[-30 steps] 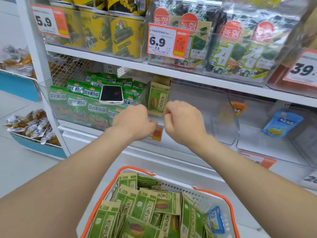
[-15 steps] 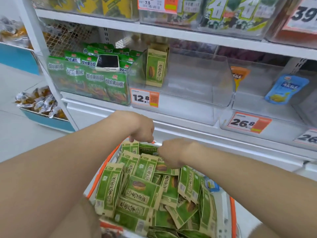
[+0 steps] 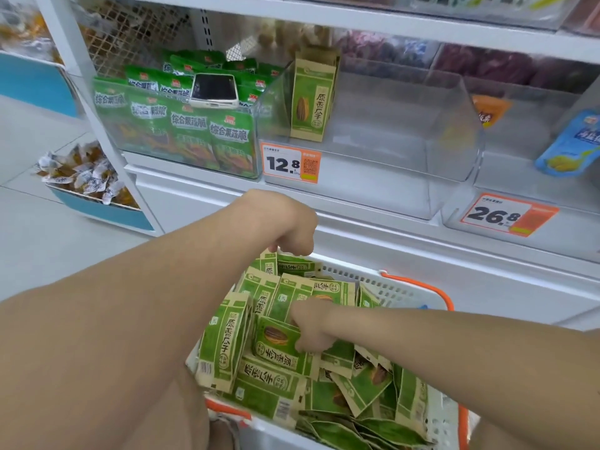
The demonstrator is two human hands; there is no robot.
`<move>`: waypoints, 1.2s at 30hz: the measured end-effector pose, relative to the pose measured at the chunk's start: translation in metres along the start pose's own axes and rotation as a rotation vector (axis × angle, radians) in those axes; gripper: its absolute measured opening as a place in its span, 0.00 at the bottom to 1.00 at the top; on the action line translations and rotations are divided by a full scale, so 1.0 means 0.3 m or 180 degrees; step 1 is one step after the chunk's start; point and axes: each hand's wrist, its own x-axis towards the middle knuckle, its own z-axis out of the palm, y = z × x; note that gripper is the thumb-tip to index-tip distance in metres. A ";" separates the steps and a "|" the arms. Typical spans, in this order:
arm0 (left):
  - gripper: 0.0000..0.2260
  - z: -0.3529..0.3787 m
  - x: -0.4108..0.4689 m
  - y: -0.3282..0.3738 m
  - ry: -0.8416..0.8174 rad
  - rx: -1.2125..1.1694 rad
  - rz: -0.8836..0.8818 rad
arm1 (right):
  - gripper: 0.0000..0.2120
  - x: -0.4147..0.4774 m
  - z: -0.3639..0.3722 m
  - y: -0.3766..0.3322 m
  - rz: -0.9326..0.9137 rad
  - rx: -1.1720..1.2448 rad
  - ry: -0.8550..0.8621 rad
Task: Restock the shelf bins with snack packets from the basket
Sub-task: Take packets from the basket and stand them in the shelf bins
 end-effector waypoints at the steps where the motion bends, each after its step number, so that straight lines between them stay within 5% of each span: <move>1: 0.09 -0.004 -0.002 -0.003 -0.0023 0.0016 -0.0006 | 0.08 -0.010 -0.030 0.010 -0.0022 0.0004 -0.0010; 5: 0.12 -0.015 -0.011 -0.027 -0.0161 0.0135 -0.0002 | 0.10 -0.077 -0.190 0.066 0.0052 0.0549 0.0179; 11: 0.29 -0.040 -0.059 -0.055 -0.0173 -0.0086 0.0082 | 0.07 -0.260 -0.414 0.130 -0.0206 0.1313 0.1296; 18: 0.13 -0.107 -0.135 -0.055 0.1171 -0.2617 0.0567 | 0.25 -0.376 -0.553 0.182 0.0106 0.2310 0.3480; 23: 0.13 -0.134 -0.157 -0.006 0.1351 -0.4144 0.0871 | 0.23 -0.444 -0.629 0.212 0.0184 0.0919 0.4223; 27: 0.16 -0.168 -0.146 0.027 0.1843 -0.4754 0.0911 | 0.19 -0.476 -0.645 0.219 0.0417 -0.0705 0.4801; 29: 0.17 -0.180 -0.140 0.032 0.2050 -0.4705 0.0776 | 0.19 -0.480 -0.650 0.211 0.0349 -0.0910 0.4975; 34: 0.17 -0.177 -0.121 0.046 0.2642 -0.4565 0.0343 | 0.22 -0.492 -0.699 0.220 0.0135 0.1581 0.4287; 36: 0.18 -0.181 -0.109 0.040 0.2775 -0.4683 0.0206 | 0.21 -0.514 -0.711 0.251 -0.0088 0.2868 0.3444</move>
